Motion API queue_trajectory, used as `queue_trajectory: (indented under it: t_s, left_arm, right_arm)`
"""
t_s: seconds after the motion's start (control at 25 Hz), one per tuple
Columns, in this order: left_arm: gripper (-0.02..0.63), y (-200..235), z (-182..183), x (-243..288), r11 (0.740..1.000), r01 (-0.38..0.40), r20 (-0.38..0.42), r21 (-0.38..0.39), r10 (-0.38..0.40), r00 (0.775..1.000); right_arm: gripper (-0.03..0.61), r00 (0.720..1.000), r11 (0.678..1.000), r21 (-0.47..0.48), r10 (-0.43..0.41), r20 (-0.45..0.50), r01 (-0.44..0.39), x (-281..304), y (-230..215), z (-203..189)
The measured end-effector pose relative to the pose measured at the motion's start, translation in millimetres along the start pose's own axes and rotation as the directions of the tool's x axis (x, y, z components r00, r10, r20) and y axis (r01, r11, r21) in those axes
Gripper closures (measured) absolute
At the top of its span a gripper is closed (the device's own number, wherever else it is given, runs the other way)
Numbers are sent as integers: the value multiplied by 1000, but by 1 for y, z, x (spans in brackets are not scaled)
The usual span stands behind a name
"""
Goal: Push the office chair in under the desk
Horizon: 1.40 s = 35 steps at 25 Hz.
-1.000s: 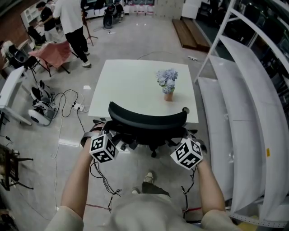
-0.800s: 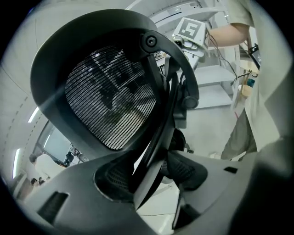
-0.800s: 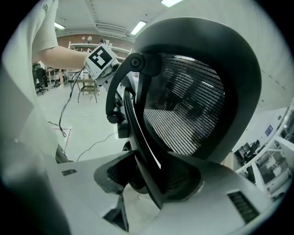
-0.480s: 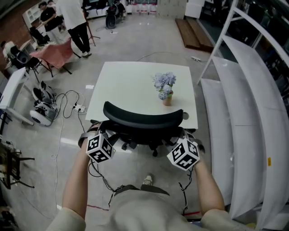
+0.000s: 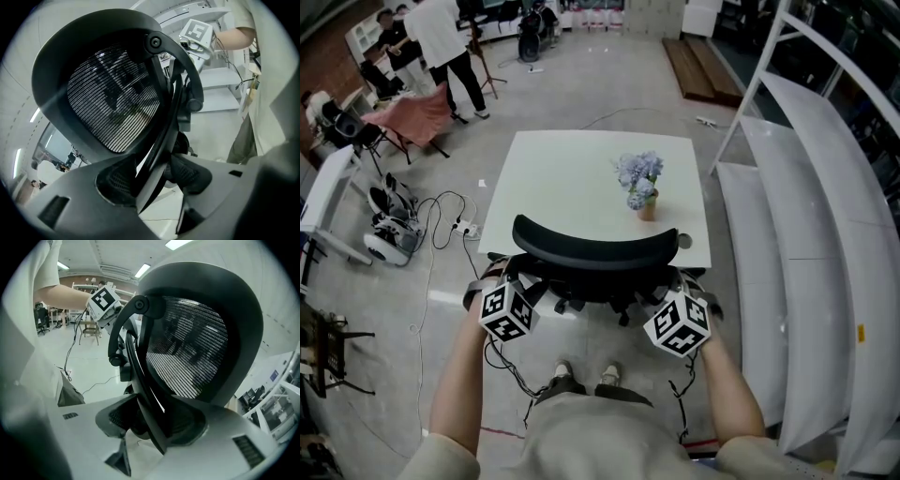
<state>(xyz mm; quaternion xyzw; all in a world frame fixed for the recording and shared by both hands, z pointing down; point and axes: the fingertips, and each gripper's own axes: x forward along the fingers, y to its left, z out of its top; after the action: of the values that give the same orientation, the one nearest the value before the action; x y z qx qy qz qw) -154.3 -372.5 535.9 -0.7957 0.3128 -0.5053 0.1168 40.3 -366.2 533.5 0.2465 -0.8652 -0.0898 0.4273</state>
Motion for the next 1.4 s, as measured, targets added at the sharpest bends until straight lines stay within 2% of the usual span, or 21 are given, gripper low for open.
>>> queue_trajectory:
  t_s: [0.24,0.4,0.56,0.64,0.88,1.04,1.16,1.28,1.4]
  left_arm:
    - [387,-4,-1,-1,1000,11,12,17,-11,1000]
    - [380,-2,0,-3,1000,-22,36,-3,22,999]
    - [371,1,0,-13,995,-78,77,-65,83,994]
    - [383,2,1,-21,990,-79,109,-115,92,990]
    - [433,7,13,-54,976,-82,216,-202,126,968]
    - [467,24,27,-85,952,-84,297,-293,174,939]
    - [496,39,41,-115,940,-112,368,-322,234,900]
    - [509,55,60,-146,932,-142,437,-334,287,852]
    - [523,71,85,-179,925,-185,519,-333,343,783]
  right_arm:
    - [377,997,997,46,-57,-44,59,0,1,-1]
    - [379,995,983,154,-94,-25,97,-8,0,8]
    - [417,989,953,270,-147,26,135,-22,-2,17]
    - [433,981,935,313,-189,39,167,-31,-6,21]
    - [471,940,859,456,-320,121,234,-66,-24,42]
    - [494,906,825,512,-380,188,240,-96,-29,64]
    - [511,875,808,534,-424,235,248,-120,-31,83]
    - [538,842,800,544,-460,283,254,-145,-33,104]
    - [551,806,800,548,-482,343,245,-170,-36,125]
